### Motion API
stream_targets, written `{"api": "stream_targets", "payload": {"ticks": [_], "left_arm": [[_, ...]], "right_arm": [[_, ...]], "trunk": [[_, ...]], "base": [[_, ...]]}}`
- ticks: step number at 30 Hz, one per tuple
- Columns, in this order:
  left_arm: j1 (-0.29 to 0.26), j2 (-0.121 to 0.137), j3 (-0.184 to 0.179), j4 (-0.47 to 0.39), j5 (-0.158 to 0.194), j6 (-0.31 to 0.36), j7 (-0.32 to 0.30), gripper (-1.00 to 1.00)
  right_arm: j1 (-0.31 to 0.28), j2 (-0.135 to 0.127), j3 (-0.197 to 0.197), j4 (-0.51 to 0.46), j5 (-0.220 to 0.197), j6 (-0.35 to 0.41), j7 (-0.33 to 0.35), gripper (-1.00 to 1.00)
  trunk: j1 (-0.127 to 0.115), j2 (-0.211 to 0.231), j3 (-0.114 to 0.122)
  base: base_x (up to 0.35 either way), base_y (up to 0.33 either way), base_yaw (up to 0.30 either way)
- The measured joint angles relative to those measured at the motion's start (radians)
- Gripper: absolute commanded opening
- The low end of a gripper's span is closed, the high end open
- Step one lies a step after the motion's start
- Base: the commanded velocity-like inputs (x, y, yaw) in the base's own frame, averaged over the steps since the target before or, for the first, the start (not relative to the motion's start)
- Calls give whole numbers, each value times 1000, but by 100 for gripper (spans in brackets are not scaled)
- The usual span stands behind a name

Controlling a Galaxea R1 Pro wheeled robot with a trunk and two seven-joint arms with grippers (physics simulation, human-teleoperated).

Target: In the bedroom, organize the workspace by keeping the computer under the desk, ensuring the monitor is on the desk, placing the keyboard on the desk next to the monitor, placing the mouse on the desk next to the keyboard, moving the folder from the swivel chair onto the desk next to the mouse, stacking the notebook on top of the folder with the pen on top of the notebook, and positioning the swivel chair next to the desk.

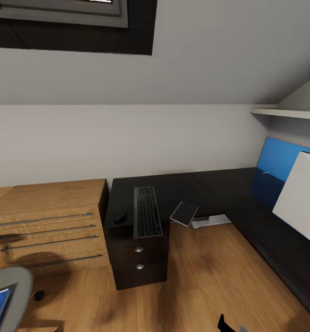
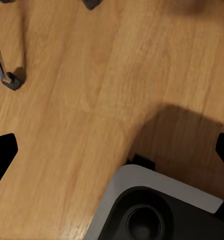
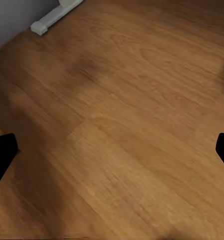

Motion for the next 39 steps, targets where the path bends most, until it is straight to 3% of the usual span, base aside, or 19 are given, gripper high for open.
{"api": "stream_targets", "payload": {"ticks": [2,4,5,6,7,9,12,14,17,23,39], "left_arm": [[0,0,0,0,0,-2,0,100],[0,-1,0,0,-20,-3,0,100],[0,-1,0,0,-28,-4,1,100],[0,-10,-1,7,-100,-4,2,100],[0,-10,0,10,-109,-4,2,100],[0,-11,0,13,-120,-4,2,100],[0,-13,-1,16,-137,-9,3,100],[0,-13,0,17,-140,-21,3,100],[0,-14,0,18,-143,-94,3,100],[0,-20,-4,39,-141,-164,1,100],[-1,-32,-7,68,-143,-177,-2,100]], "right_arm": [[0,4,0,0,28,-3,-1,100],[0,11,1,2,89,-8,-1,100],[0,12,0,2,99,-10,-1,100],[0,19,2,23,156,-48,-1,100],[0,20,1,29,167,-57,-1,100],[0,22,1,37,193,-74,-1,100],[6,29,0,50,275,-119,-2,100],[13,30,-1,52,303,-132,-3,100],[25,31,-1,54,349,-147,-3,100],[30,28,-4,55,370,-150,-5,100],[31,25,-3,56,372,-134,-11,100]], "trunk": [[-8,14,6],[-15,28,13],[-19,35,16],[-23,42,20],[-27,49,24],[-35,63,32],[-46,84,42],[-54,98,49],[-65,119,58],[-88,161,77],[-150,273,128]], "base": [[0,0,0],[0,0,44],[0,0,218],[0,0,226],[0,0,234],[0,0,248],[0,0,267],[0,0,276],[0,0,281],[0,0,219],[0,0,21]]}}
